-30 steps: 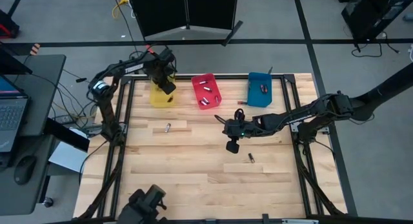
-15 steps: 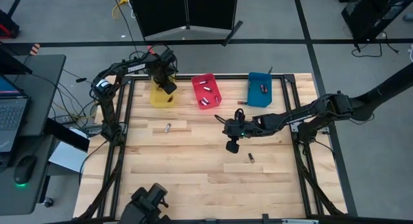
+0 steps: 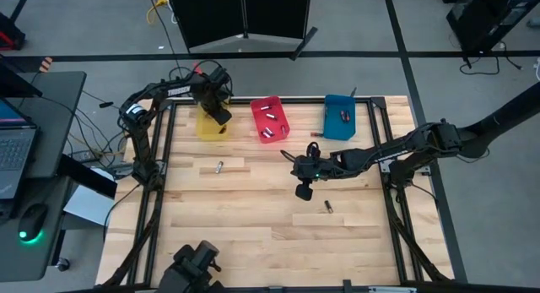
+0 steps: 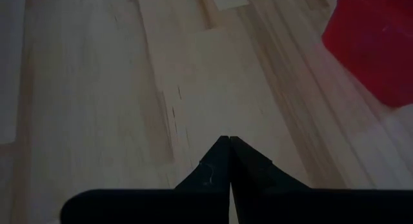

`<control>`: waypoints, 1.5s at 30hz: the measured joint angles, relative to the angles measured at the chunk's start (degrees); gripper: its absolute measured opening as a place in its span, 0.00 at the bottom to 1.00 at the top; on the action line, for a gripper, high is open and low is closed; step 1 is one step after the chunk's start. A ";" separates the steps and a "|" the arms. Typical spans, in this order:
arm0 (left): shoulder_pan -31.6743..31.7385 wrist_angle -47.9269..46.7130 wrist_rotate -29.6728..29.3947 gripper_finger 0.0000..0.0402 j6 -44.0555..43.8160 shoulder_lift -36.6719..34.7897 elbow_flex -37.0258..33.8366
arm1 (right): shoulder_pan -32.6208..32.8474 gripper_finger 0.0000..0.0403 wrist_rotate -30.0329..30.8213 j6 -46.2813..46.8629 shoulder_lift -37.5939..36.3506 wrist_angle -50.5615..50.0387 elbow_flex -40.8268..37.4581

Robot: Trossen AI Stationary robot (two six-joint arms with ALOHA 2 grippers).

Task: Sort batteries
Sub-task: Put the left brown battery into the yellow bin, then put the orange battery into the blue bin

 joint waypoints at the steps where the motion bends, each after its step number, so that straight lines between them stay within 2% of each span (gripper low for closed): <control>1: 0.00 0.17 0.00 0.20 0.00 0.00 -0.09 | 0.00 0.03 0.00 0.00 0.00 -0.03 0.00; 6: 0.00 -0.58 0.00 0.22 1.05 0.00 -0.13 | 0.04 0.03 -0.58 0.00 0.00 -0.07 0.00; 15: -0.07 -0.38 -0.07 0.31 3.94 -0.71 0.17 | 0.31 0.07 -0.39 -1.60 0.00 0.12 0.00; 23: -0.39 11.97 2.97 0.31 4.09 -9.53 -4.63 | -3.70 0.13 -0.12 -6.01 -1.45 -2.13 2.00; 28: -1.79 23.52 6.88 0.31 2.33 -18.69 -11.52 | -10.22 0.14 -0.29 -9.65 -3.17 -10.13 6.29; 30: -2.99 28.84 8.95 0.31 0.97 -22.56 -15.11 | -13.16 0.15 -2.16 -11.83 -3.07 -12.95 8.15; 34: -7.27 44.37 11.59 0.31 -2.07 -30.32 -24.71 | -18.27 0.16 -6.95 -17.22 -0.93 -16.77 12.46; 37: -11.71 58.37 12.35 0.31 -4.89 -34.96 -32.97 | -21.05 0.16 -7.70 -21.42 1.49 -21.38 16.04; 41: -18.34 75.82 13.53 0.31 -7.86 -38.44 -42.59 | -24.24 0.19 -7.87 -25.98 4.90 -28.73 20.68; 45: -24.17 87.76 13.51 0.31 -9.79 -39.65 -48.76 | -26.25 0.26 -7.89 -29.97 8.13 -34.00 23.12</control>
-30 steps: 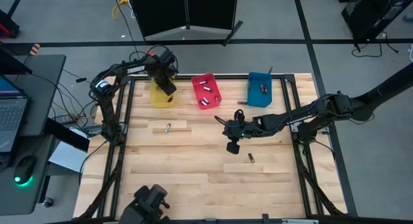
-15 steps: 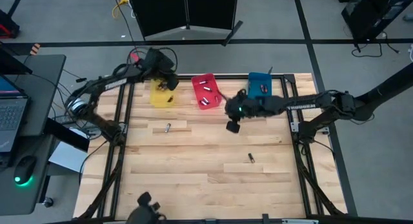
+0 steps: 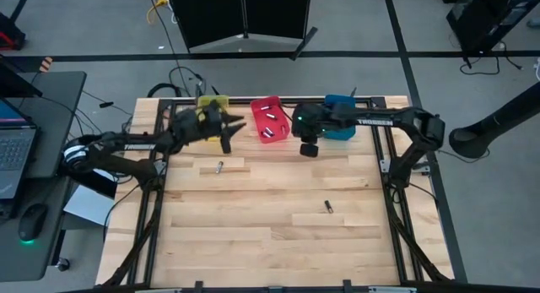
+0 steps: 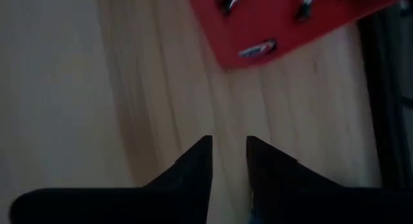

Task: Sort batteries
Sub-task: Put the orange battery into the blue bin

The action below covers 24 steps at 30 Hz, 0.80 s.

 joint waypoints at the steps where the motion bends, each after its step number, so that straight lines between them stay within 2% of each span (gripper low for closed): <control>1: -1.39 2.44 0.00 0.31 -0.45 0.00 -1.09 | -0.41 0.29 -0.04 -0.97 0.69 -0.39 0.01; 7: -8.01 7.11 -0.03 0.31 -0.90 0.11 -4.49 | -4.09 0.42 -0.20 -5.41 6.25 -1.22 0.03; 11: -10.84 7.89 -0.37 0.31 0.29 0.11 -4.94 | -6.86 0.47 -0.20 -7.57 9.69 -0.76 0.03; 19: -12.77 8.09 -2.36 0.31 3.62 0.13 -4.94 | -11.78 0.47 -0.58 -10.74 12.18 -1.49 0.07; 24: -12.79 7.72 -2.34 0.31 3.58 0.15 -4.94 | -13.72 0.45 -5.82 -10.77 12.39 -1.90 0.10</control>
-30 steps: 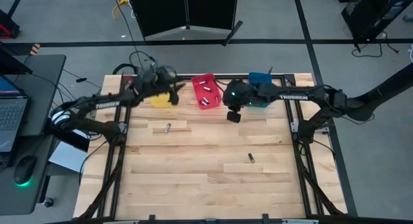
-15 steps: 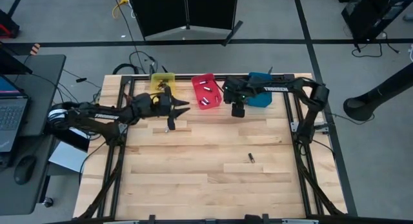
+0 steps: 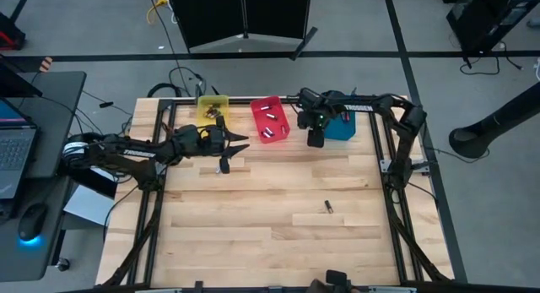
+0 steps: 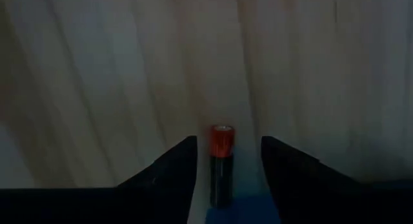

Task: Sort batteries
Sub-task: Put the orange battery into the blue bin

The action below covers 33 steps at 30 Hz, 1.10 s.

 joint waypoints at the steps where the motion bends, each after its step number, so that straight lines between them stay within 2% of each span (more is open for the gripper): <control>1: 0.00 -0.01 0.00 0.31 0.00 0.00 0.00 | -0.13 0.45 -0.49 0.04 0.32 0.12 0.01; 11: 0.00 -0.24 0.00 0.31 -0.02 0.02 0.02 | -0.36 0.38 -0.69 -0.09 3.91 -0.01 0.17; 13: 0.00 -0.24 0.00 0.31 -0.02 0.02 0.02 | -0.36 0.33 -0.69 -0.09 3.81 -0.02 0.13; 18: 0.00 -0.24 0.00 0.31 -0.02 0.02 0.02 | -0.27 0.13 -0.76 0.07 3.67 -0.25 0.51; 23: 0.00 -1.62 0.00 0.31 -0.04 0.02 0.04 | 2.21 0.13 -1.99 -0.10 4.11 0.58 2.45; 29: 0.00 -2.60 -0.09 0.31 -0.04 0.04 0.07 | 4.99 0.13 -12.48 5.15 4.06 -3.08 9.11; 33: 0.00 -2.57 -0.13 0.31 0.02 0.04 0.07 | 5.45 0.13 -14.76 7.49 1.95 -3.73 12.73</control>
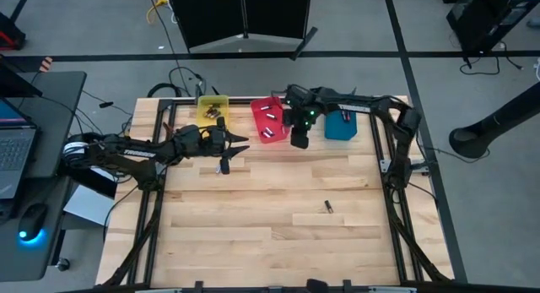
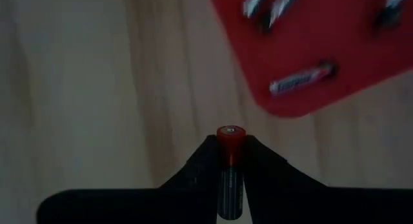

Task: Sort batteries
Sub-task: Put the orange battery into the blue bin

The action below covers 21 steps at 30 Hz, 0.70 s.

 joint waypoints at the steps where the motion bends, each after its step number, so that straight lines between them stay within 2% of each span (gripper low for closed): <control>1: 0.00 0.01 0.00 0.31 0.00 0.00 0.00 | -0.17 0.13 0.02 0.52 -1.05 -0.17 0.41; 3: 0.00 0.03 0.00 0.31 0.02 0.00 0.00 | -1.62 0.13 0.94 2.24 -3.67 -0.98 0.99; 7: 0.00 -0.03 0.00 0.31 0.07 0.00 0.00 | -7.47 0.13 7.62 10.85 -8.98 -2.76 1.06; 13: 0.01 -0.01 -0.03 0.31 0.15 0.00 0.00 | -16.69 0.13 15.09 25.43 -11.72 -4.02 -4.73; 21: 0.02 0.23 -0.40 0.31 1.07 0.00 0.00 | -24.11 0.13 16.65 31.89 -10.82 5.71 -14.95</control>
